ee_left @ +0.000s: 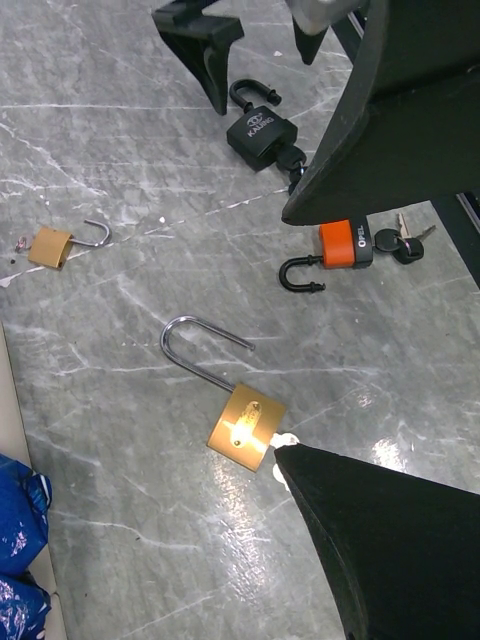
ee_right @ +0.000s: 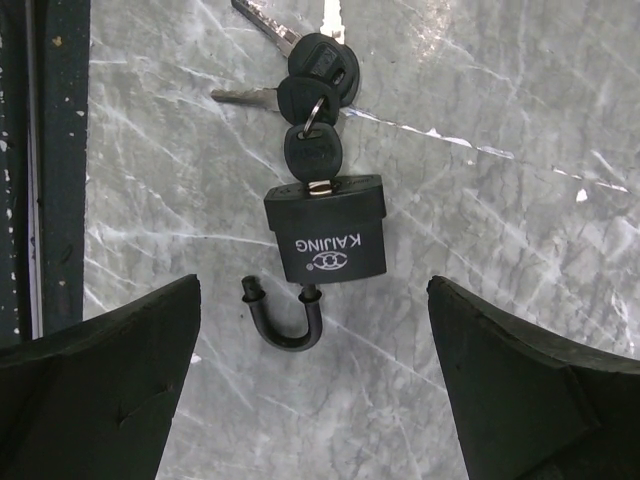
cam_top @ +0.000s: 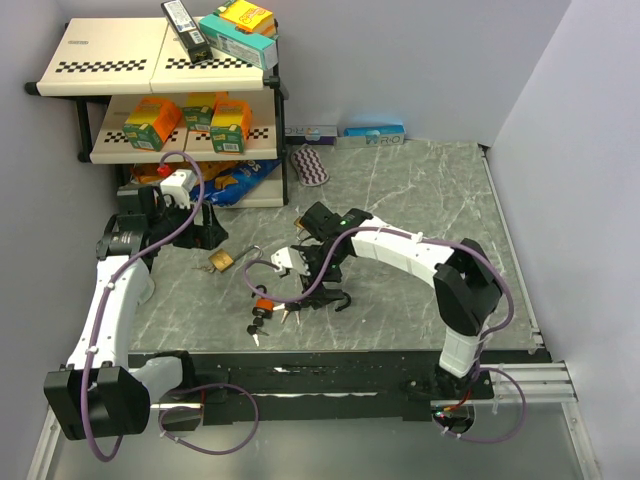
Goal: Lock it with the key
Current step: Pick up the lock from the center of the board.
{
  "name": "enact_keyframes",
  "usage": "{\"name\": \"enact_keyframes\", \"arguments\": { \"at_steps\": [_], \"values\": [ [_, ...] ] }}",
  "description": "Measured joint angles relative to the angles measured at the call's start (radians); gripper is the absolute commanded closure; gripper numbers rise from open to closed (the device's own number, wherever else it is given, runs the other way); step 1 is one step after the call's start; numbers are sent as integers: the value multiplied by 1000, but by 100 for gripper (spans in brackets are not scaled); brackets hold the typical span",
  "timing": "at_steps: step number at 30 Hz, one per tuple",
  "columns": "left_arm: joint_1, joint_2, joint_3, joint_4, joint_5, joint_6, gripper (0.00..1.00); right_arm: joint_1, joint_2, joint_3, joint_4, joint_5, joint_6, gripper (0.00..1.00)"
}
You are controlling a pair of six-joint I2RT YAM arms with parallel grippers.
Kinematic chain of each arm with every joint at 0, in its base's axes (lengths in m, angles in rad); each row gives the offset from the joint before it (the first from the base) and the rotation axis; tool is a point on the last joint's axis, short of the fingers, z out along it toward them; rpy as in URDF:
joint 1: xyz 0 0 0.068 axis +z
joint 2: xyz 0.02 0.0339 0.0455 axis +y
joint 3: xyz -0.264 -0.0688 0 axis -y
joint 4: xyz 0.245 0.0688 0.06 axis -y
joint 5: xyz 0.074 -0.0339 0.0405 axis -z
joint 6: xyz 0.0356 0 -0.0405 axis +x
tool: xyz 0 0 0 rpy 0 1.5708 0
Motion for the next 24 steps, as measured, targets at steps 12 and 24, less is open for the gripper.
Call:
{"name": "enact_keyframes", "arguments": {
  "at_steps": [12, 24],
  "values": [
    [0, 7, 0, 0, 7, -11, 4, 32, 86, 11, 29, 3, -23, 0],
    [0, 16, 0, 3, -28, -101, 4, 37, 135, -24, 104, 13, -44, 5]
  ]
}}
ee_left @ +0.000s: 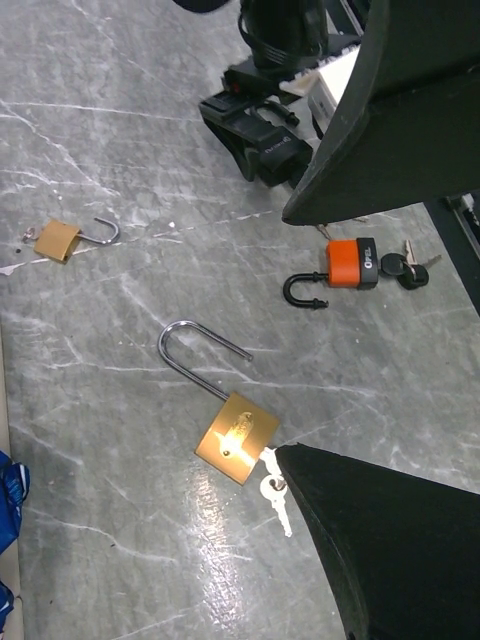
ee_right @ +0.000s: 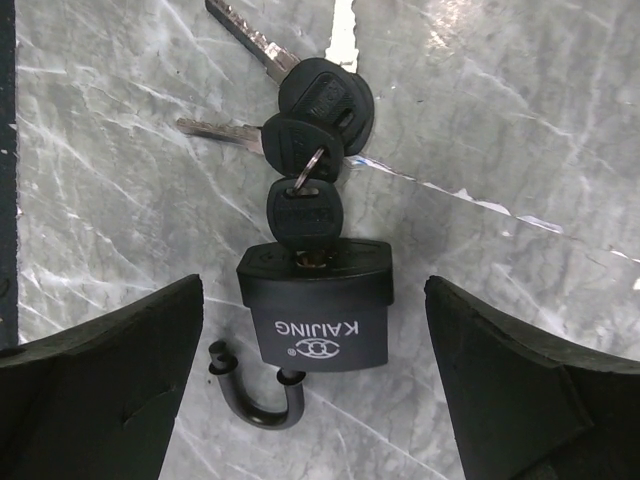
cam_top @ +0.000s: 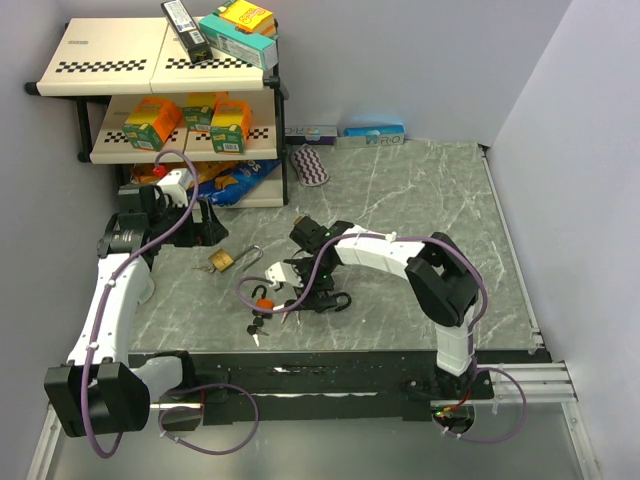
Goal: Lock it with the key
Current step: Pick up the lock from the center of the board.
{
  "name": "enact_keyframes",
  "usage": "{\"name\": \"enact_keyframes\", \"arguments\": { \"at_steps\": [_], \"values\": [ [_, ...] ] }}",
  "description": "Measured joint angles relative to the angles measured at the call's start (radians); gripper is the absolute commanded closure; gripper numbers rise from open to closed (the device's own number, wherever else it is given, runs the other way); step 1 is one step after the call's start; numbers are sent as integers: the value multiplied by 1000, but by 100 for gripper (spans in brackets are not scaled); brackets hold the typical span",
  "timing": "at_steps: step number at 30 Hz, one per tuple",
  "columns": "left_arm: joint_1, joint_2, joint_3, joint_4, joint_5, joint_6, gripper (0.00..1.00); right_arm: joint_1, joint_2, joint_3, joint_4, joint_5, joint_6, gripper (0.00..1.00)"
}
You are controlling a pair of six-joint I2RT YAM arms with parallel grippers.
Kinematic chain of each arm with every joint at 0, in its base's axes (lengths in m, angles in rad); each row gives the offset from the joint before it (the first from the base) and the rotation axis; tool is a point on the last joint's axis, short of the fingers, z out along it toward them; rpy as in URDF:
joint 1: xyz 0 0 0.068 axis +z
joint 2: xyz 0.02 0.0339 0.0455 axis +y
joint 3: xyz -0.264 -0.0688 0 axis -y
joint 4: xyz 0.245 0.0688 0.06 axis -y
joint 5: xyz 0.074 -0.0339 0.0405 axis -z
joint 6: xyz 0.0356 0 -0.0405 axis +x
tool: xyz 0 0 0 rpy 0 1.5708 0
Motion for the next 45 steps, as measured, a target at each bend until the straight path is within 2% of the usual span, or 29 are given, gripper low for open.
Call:
{"name": "enact_keyframes", "arguments": {
  "at_steps": [10, 13, 14, 16, 17, 19, 20, 21, 22, 24, 25, 29, 35, 41, 45],
  "values": [
    [0, -23, -6, 44, -10, -71, 4, 0, -2, -72, 60, 4, -22, 14],
    [0, -45, -9, 66, -8, -87, 4, 0, -10, -90, 93, 10, -33, 21],
    [0, -50, -9, 73, -6, -89, 4, 0, -13, -97, 106, 12, -34, 29],
    [0, -56, -5, 75, 2, -76, 4, 0, -20, -110, 127, 13, -34, 38],
    [0, -56, -2, 73, 10, -67, 4, 0, -23, -116, 135, 12, -32, 47],
    [0, -56, 1, 71, 24, -52, 4, 0, -31, -124, 147, 13, -28, 56],
    [0, -56, 2, 68, 34, -46, 4, 0, -35, -131, 155, 13, -18, 65],
    [0, -56, 3, 66, 43, -39, 4, 0, -40, -135, 161, 15, -13, 70],
    [0, -56, 4, 63, 53, -36, 4, 0, -42, -137, 162, 14, -8, 81],
    [0, -56, 6, 61, 72, -32, 4, -4, -50, -142, 163, 12, 14, 90],
    [0, -56, 8, 59, 80, -31, 4, -8, -55, -142, 159, 8, 26, 98],
    [0, -56, 16, 62, 123, -31, 4, -58, -110, -130, 137, -73, 134, 100],
    [0, -44, 18, 75, 202, -40, 4, -233, -208, -20, 136, -235, 409, 100],
    [0, -11, 19, 103, 287, -58, 4, -421, -344, -6, 300, -380, 783, 100],
    [-10, 2, 19, 142, 342, -74, 4, -487, -409, -33, 453, -420, 1042, 100]
  ]
}}
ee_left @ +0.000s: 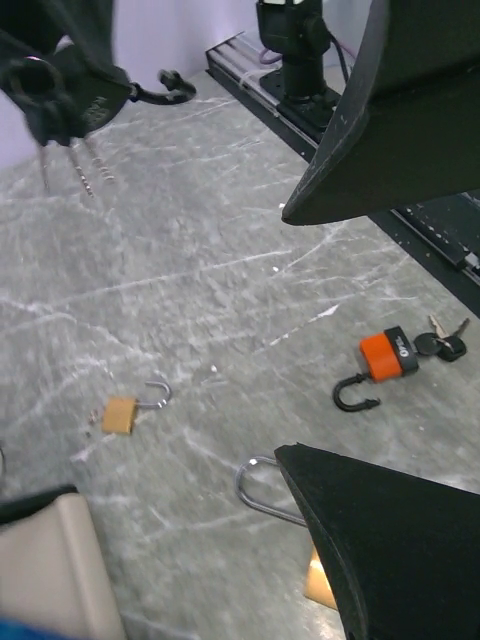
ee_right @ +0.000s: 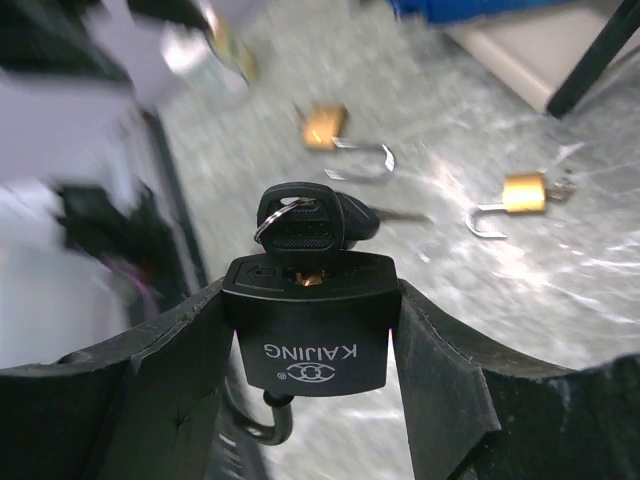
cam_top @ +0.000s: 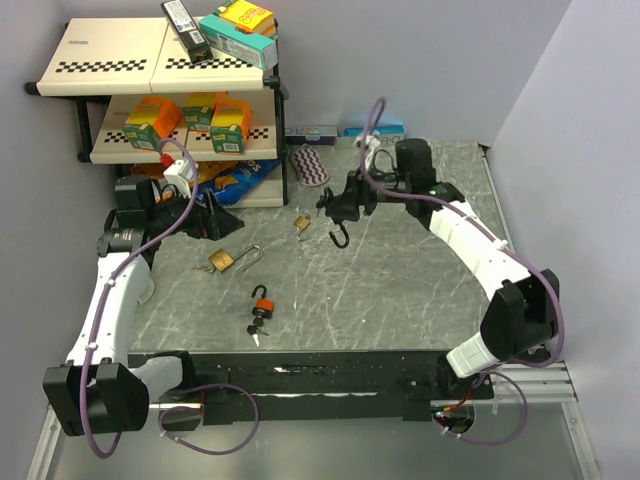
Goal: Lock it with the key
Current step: Pick up the lock from the center of the board.
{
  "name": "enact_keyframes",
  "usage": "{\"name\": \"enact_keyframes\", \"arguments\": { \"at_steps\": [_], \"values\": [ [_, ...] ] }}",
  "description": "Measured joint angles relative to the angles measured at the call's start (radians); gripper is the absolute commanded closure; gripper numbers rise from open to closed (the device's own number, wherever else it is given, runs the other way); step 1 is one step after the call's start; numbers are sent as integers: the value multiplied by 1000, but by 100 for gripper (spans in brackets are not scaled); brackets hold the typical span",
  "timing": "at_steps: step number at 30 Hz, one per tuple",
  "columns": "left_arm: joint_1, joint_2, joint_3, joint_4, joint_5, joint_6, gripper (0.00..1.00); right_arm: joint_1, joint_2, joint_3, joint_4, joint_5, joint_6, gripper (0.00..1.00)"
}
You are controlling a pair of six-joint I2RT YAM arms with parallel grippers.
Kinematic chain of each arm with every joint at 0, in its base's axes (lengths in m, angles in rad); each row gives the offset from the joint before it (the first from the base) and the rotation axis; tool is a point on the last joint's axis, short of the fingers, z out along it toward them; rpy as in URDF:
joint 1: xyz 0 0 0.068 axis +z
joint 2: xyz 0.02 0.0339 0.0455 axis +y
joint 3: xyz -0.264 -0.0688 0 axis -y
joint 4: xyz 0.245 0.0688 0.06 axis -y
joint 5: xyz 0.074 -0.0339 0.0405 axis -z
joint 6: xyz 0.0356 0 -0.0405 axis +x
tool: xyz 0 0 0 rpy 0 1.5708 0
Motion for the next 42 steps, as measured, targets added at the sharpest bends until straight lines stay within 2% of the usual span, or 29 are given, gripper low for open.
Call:
{"name": "enact_keyframes", "arguments": {
  "at_steps": [3, 8, 12, 15, 18, 20, 23, 28, 32, 34, 38, 42],
  "values": [
    [-63, 0, -6, 43, -4, -11, 4, -29, -26, -37, 124, -18, 203, 100],
    [-320, 72, -8, 88, -34, -13, 2, -56, -32, -134, 313, -26, 511, 100],
    [-444, 134, -18, 154, -42, -58, 2, -73, -32, -202, 406, -33, 709, 100],
    [-507, 122, -28, 216, -145, -82, 5, -91, -32, -215, 386, -5, 800, 100],
    [-628, 85, -28, 262, -366, -19, 5, -110, -34, -204, 273, 79, 848, 100],
    [-727, 68, -27, 274, -517, 81, 4, -116, -34, -188, 173, 142, 859, 100],
    [-911, 64, -40, 320, -769, 329, 4, -117, -33, -141, 2, 264, 876, 100],
    [-1086, 59, -220, 524, -1077, 774, 5, -117, -34, -58, -161, 408, 922, 100],
    [-1174, 102, -376, 751, -1221, 1118, 10, -117, -34, -49, -216, 448, 953, 100],
    [-1202, 148, -405, 854, -1265, 1246, 11, -114, -34, -50, -241, 459, 963, 100],
    [-1236, 261, -410, 1084, -1342, 1448, 18, -103, -34, -50, -261, 469, 975, 100],
    [-1242, 342, -411, 1278, -1397, 1602, 18, -83, -37, -51, -266, 479, 980, 100]
  ]
}}
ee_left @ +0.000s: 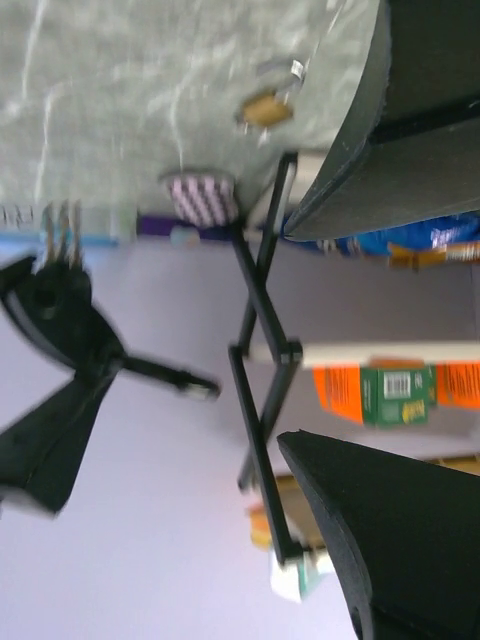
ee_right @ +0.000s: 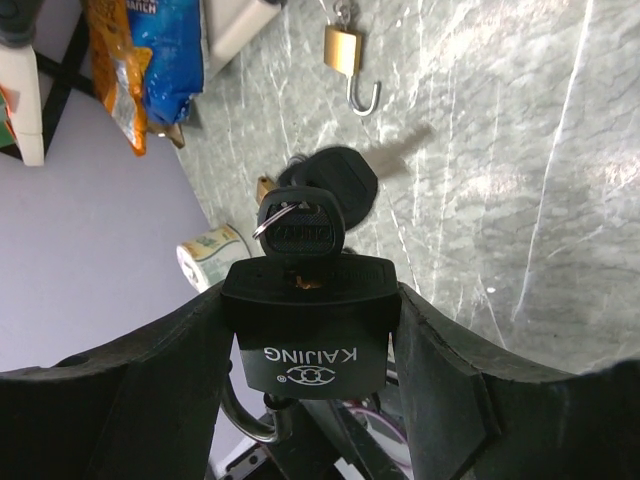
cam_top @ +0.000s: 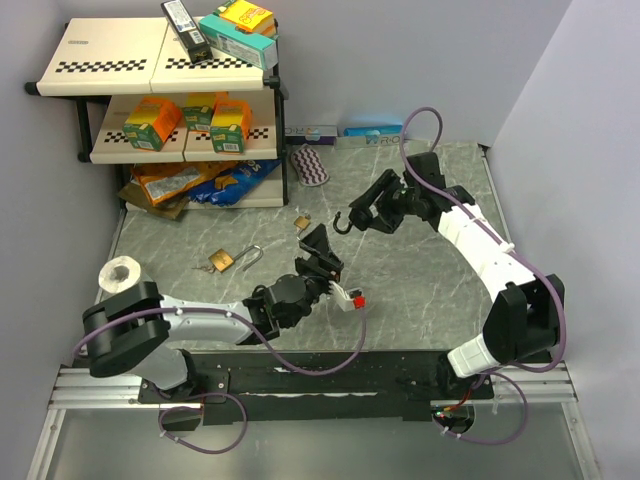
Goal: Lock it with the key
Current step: Pick up the lock from the center of the board.
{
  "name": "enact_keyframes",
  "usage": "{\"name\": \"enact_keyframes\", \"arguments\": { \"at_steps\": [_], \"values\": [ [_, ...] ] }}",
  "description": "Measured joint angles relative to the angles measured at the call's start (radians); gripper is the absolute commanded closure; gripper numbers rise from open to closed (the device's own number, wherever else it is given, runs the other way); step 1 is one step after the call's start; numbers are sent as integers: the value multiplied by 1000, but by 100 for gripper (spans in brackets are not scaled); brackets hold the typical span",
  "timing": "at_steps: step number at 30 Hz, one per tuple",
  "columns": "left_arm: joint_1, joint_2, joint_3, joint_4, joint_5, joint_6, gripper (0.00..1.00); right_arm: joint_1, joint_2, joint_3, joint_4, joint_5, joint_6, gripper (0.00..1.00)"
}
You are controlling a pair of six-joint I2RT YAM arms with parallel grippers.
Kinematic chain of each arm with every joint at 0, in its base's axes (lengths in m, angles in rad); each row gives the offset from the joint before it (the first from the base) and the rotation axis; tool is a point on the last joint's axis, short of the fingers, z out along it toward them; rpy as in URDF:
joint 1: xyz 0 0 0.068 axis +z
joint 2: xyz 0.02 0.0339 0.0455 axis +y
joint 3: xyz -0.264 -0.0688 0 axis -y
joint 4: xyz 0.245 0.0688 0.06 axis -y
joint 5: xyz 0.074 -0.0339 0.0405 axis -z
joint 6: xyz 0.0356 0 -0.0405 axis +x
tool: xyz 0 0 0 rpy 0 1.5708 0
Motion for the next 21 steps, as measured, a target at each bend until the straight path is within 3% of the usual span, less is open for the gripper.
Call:
{"name": "enact_keyframes", "arguments": {
  "at_steps": [9, 21],
  "values": [
    [-14, 23, 0, 172, -24, 127, 23, 35, -12, -30, -2, 1, 10, 100],
    [-15, 54, -2, 192, -3, 176, 48, 84, -13, -31, 3, -27, 18, 100]
  ]
}}
